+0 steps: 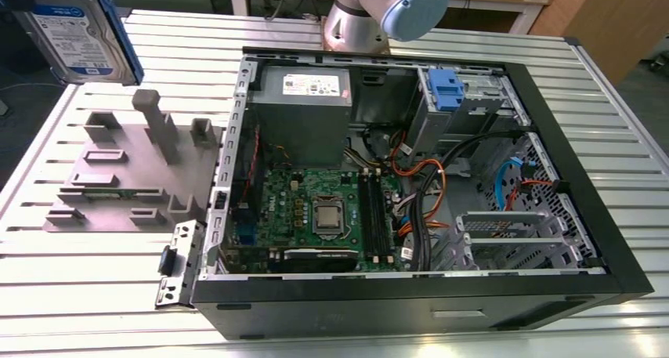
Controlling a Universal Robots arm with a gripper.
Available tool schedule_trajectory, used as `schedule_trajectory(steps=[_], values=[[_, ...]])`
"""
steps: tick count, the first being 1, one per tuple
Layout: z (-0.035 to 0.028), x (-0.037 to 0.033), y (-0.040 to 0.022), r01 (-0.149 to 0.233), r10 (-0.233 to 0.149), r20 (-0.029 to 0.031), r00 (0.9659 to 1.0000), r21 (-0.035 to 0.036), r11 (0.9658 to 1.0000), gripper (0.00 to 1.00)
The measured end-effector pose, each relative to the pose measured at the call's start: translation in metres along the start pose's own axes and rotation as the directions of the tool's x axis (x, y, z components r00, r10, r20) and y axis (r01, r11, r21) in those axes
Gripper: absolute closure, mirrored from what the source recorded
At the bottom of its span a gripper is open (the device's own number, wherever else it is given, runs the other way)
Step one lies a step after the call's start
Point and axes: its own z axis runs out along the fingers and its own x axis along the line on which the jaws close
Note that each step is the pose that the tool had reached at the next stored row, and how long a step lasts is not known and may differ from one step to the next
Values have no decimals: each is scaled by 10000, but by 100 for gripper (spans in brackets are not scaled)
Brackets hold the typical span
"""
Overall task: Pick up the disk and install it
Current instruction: 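Pick up the disk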
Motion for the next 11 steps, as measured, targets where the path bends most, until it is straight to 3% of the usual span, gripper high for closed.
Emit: schedule_trajectory(steps=[11], values=[[-38,-1,0,0,0,0,10000,0,10000,64]])
